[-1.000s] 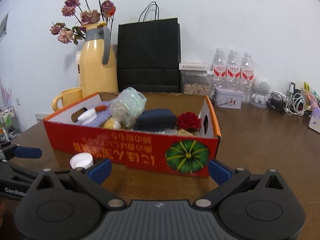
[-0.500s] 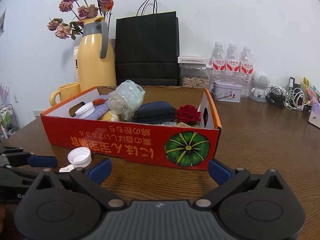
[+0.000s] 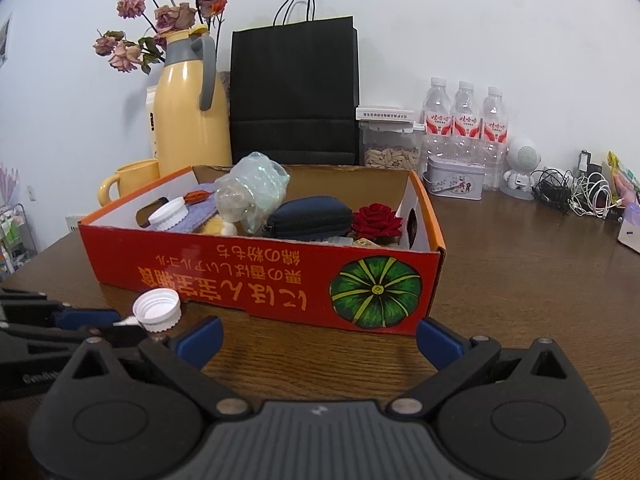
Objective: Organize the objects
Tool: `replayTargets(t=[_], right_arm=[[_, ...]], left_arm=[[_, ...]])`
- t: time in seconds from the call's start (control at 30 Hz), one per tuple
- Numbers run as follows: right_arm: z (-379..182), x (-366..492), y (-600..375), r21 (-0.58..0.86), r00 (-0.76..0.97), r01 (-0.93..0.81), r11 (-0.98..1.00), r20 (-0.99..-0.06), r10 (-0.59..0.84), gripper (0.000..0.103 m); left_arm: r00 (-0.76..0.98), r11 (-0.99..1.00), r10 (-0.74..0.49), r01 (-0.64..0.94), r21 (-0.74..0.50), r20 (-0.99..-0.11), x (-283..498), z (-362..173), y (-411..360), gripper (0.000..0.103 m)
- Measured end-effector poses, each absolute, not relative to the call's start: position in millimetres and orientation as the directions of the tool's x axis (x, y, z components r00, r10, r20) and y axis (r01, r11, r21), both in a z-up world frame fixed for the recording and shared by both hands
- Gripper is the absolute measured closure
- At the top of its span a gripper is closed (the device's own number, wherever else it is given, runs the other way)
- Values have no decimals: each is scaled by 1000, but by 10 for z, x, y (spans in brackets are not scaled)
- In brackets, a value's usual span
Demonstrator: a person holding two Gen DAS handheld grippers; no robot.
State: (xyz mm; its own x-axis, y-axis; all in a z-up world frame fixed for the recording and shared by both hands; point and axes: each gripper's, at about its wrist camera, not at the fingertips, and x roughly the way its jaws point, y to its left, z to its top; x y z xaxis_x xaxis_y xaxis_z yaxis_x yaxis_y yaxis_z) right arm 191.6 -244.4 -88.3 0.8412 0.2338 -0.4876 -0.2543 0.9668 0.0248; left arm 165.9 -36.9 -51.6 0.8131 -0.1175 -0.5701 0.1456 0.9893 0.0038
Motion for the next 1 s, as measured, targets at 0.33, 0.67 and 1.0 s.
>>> replayTargets(t=[0.33, 0.67, 1.0], right_arm=[[-917, 1953, -2343, 21, 826, -267, 963, -510, 240, 0], [-915, 1937, -1661, 5, 773, -391, 920, -541, 332, 4], [-950, 2077, -1219, 21, 742, -384, 923, -588, 322, 43]], left_arm=[[850, 998, -67, 48, -49, -523, 1627, -410, -2, 74], [871, 997, -12, -29, -76, -491, 1563, -361, 443, 74], [881, 992, 0, -59, -110, -473, 1504, -335, 701, 74]])
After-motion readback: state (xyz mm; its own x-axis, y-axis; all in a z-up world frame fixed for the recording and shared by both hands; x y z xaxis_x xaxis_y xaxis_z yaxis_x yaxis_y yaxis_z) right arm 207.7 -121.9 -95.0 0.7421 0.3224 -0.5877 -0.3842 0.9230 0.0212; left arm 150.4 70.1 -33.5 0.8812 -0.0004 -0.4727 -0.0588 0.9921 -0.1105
